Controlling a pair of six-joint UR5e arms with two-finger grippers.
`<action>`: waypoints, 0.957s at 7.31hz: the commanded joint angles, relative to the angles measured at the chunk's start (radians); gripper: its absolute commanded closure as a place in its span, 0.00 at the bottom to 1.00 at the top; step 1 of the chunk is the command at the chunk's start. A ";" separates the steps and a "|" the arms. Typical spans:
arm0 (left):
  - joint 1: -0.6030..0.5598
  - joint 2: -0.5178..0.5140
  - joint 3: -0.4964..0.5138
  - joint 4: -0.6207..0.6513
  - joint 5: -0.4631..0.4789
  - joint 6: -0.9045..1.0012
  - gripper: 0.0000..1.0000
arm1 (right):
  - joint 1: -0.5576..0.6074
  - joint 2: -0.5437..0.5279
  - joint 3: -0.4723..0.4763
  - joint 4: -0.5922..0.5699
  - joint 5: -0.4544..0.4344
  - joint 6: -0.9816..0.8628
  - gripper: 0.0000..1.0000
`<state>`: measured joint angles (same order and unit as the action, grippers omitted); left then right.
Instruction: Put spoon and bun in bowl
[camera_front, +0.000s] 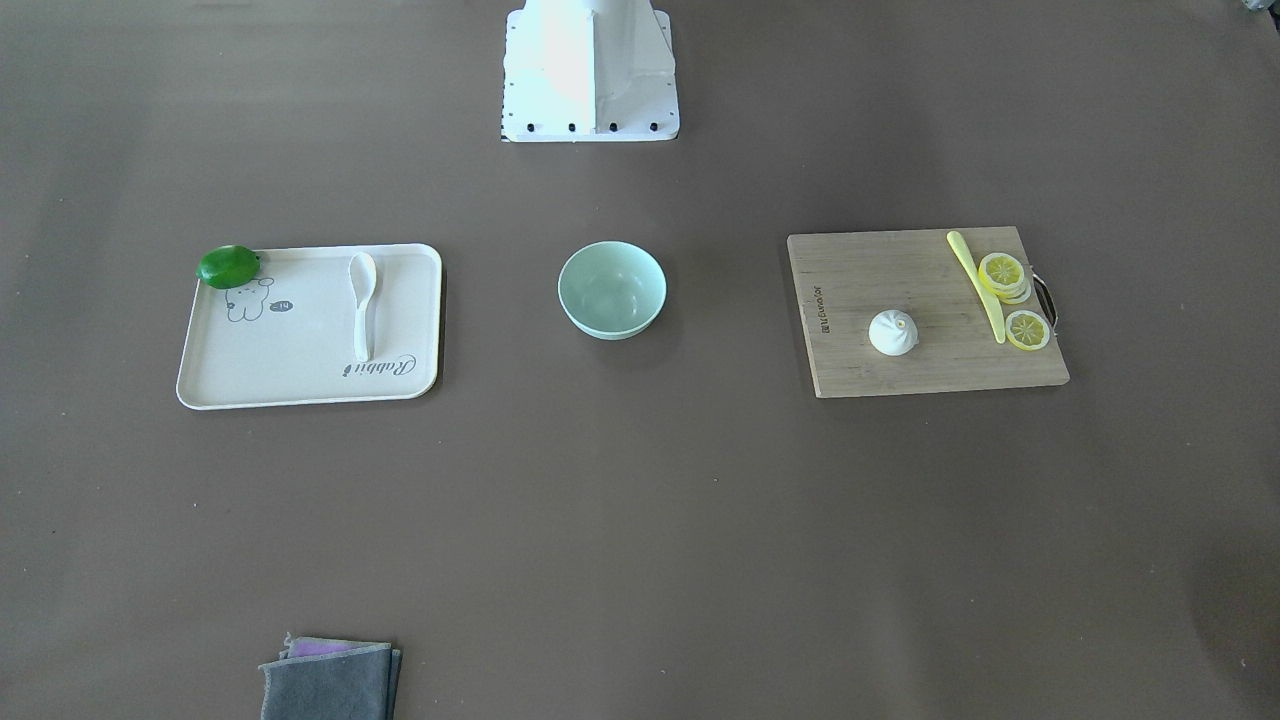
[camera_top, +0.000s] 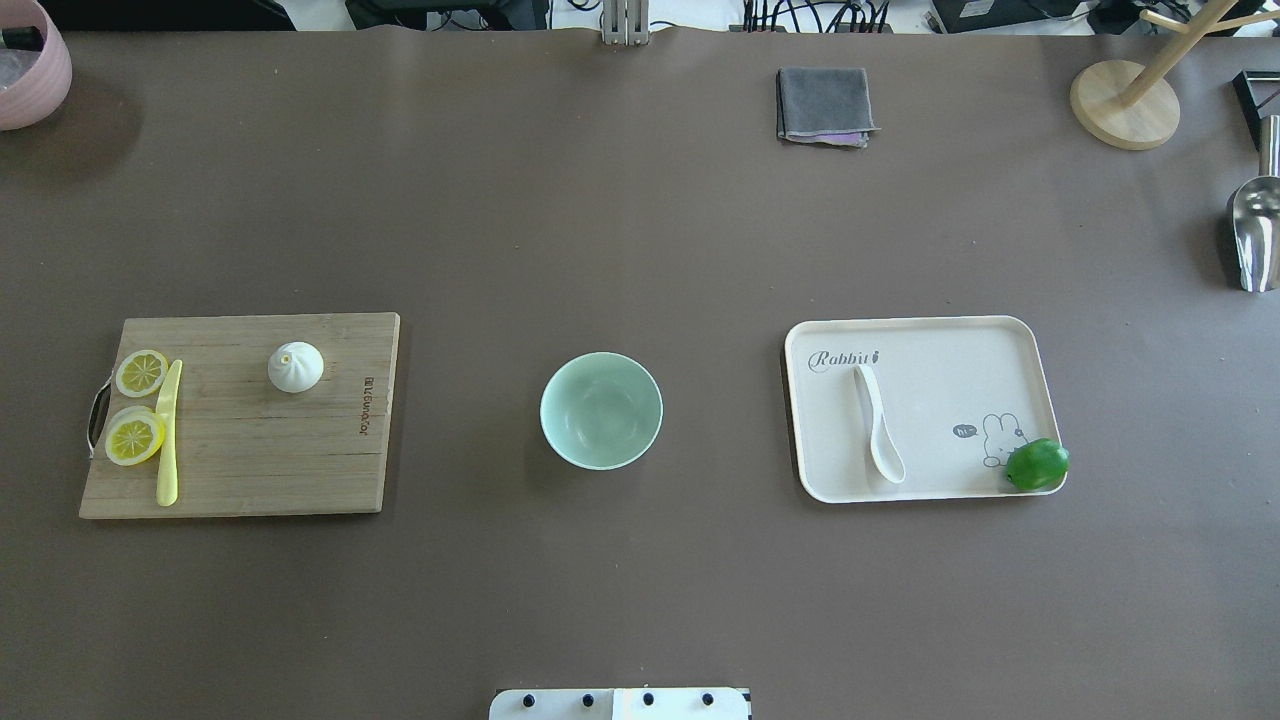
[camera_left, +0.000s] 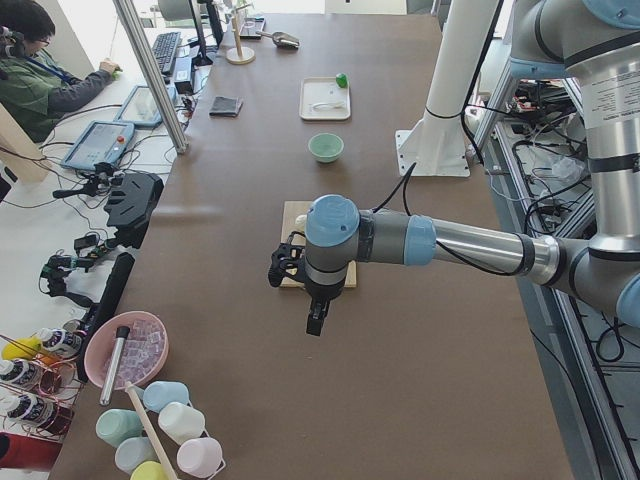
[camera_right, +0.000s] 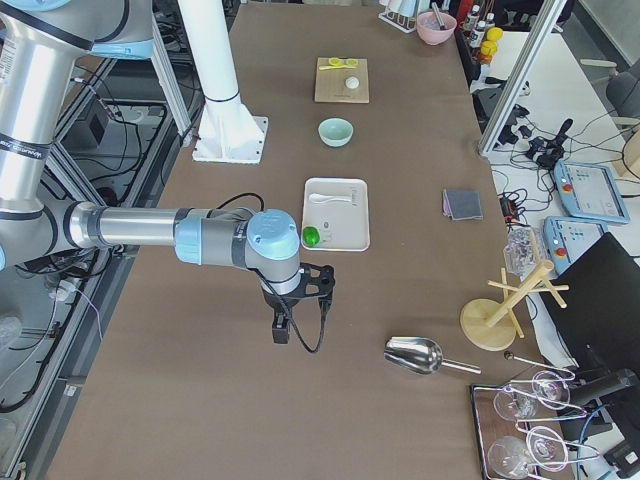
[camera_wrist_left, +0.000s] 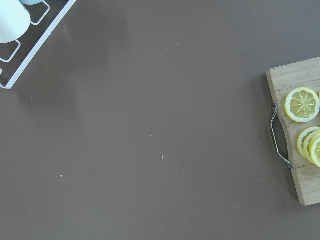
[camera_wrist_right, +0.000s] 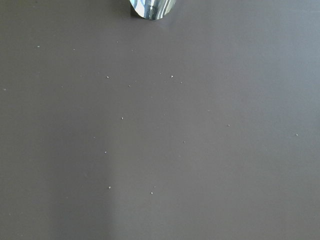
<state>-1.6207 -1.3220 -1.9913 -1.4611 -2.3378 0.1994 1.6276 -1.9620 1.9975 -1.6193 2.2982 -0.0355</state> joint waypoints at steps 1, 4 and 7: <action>-0.011 0.009 -0.015 -0.031 -0.003 0.000 0.01 | 0.003 0.008 0.001 0.004 0.009 0.000 0.00; -0.013 -0.040 -0.007 -0.100 -0.006 0.000 0.01 | 0.012 0.092 0.081 0.009 0.006 0.014 0.00; -0.013 -0.042 0.078 -0.452 -0.003 -0.008 0.01 | 0.021 0.147 0.098 0.055 0.042 0.020 0.00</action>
<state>-1.6336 -1.3590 -1.9565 -1.7553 -2.3439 0.1947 1.6450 -1.8252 2.0935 -1.5844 2.3127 -0.0183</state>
